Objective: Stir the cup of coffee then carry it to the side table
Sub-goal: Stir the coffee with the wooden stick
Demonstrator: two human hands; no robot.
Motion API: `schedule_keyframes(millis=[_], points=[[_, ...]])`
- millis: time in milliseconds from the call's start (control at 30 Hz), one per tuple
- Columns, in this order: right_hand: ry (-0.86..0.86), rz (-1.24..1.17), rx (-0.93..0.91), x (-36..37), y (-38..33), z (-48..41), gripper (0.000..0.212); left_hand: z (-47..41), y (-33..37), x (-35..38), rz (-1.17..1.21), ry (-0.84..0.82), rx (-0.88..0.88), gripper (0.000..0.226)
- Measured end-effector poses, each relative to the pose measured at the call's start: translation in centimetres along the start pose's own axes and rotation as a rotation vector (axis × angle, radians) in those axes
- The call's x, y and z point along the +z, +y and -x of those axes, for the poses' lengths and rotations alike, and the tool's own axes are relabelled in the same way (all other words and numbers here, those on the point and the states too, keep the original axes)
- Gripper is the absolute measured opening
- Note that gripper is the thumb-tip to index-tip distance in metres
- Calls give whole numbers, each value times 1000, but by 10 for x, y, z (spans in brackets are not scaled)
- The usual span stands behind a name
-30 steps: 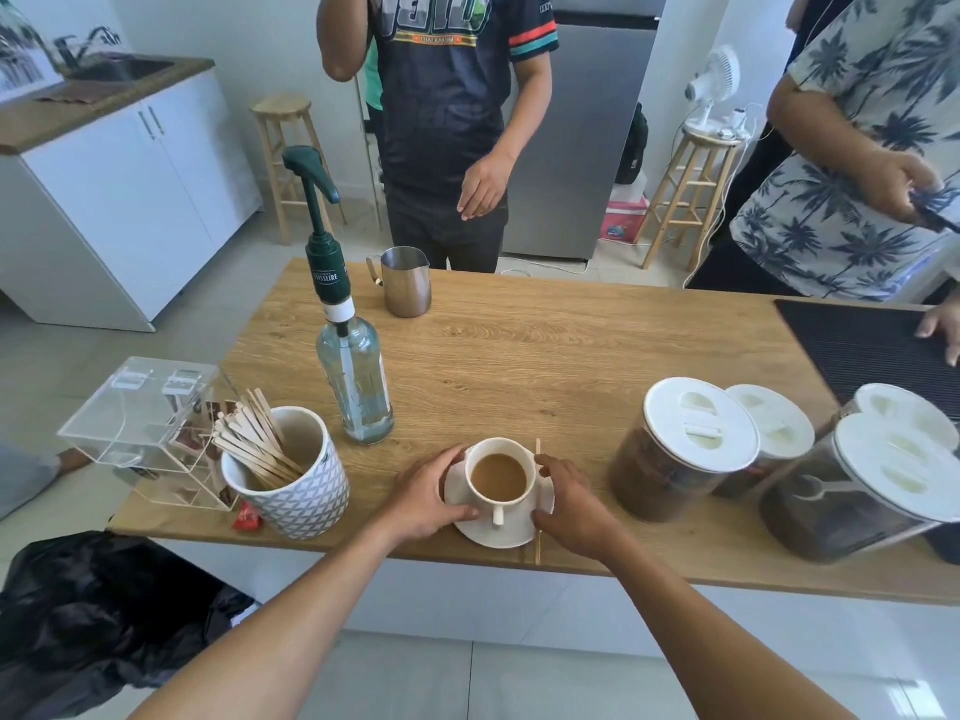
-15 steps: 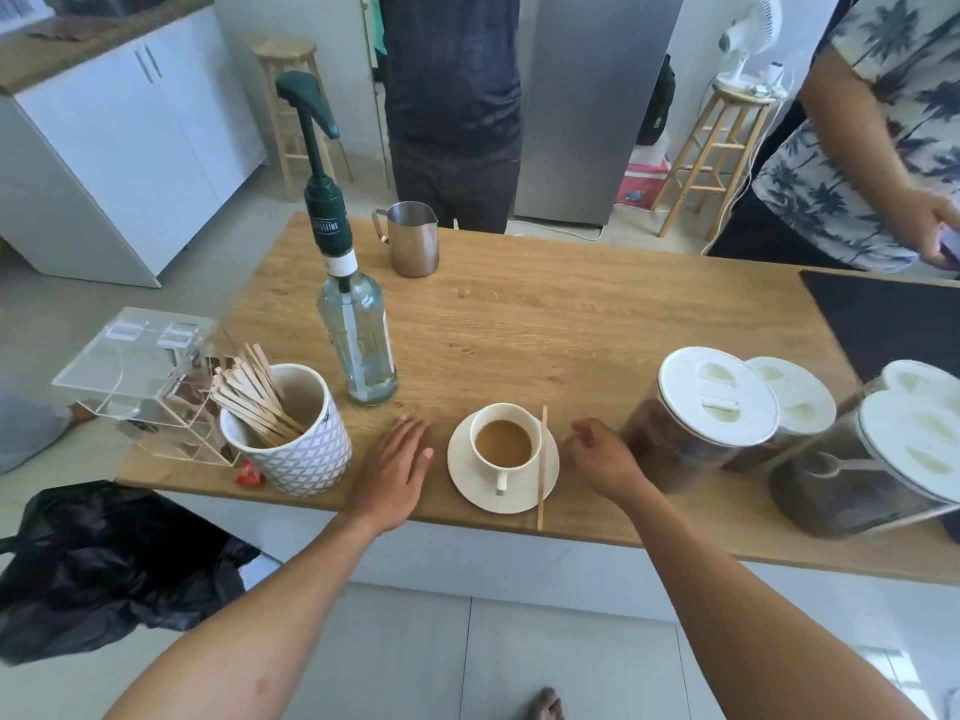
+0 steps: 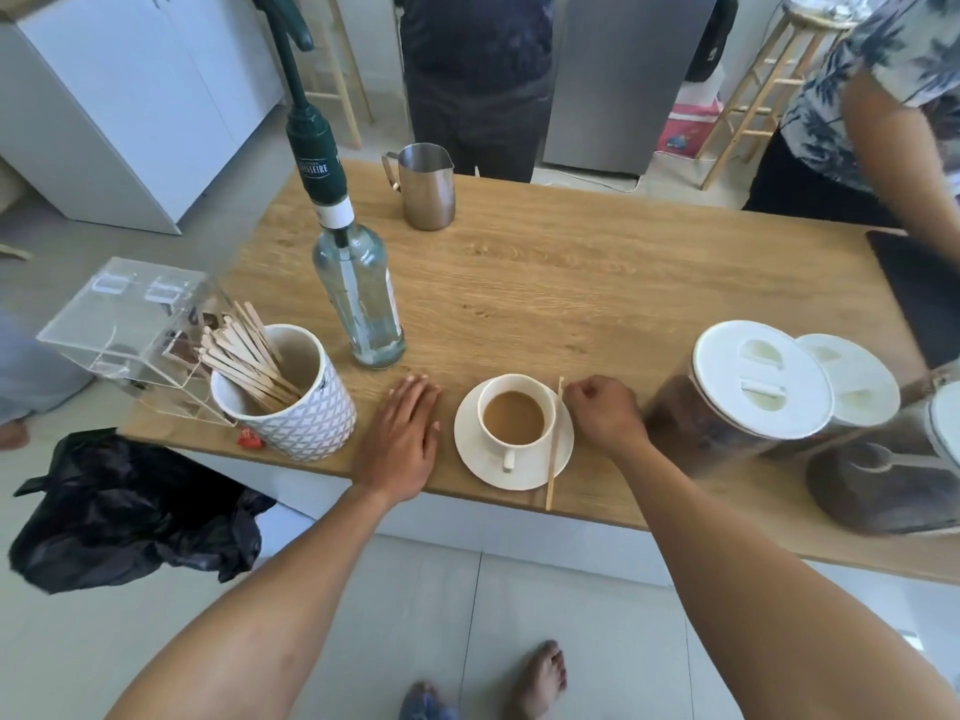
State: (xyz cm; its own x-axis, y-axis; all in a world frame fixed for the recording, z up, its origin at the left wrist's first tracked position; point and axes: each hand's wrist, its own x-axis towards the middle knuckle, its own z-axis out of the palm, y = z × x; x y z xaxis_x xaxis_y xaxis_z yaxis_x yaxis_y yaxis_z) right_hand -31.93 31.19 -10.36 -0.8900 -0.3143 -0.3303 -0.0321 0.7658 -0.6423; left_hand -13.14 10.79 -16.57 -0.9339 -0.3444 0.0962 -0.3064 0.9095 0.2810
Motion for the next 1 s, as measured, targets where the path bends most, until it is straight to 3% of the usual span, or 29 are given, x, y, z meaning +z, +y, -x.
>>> schedule_keyframes(millis=[200,433,700,833,1000], points=[[-57,2,1,2,-1,-12,42,-1,0,2,-14,23,6,54],[-73,31,12,6,4,-23,42,-2,2,4,21,53,-1,52],[32,-11,-18,9,5,-17,24,0,2,5,25,70,-14,51],[160,0,-88,-5,-13,-7,25,0,2,5,30,65,-17,51],[239,-13,-364,-39,-59,13,22,0,2,6,24,32,-54,54]])
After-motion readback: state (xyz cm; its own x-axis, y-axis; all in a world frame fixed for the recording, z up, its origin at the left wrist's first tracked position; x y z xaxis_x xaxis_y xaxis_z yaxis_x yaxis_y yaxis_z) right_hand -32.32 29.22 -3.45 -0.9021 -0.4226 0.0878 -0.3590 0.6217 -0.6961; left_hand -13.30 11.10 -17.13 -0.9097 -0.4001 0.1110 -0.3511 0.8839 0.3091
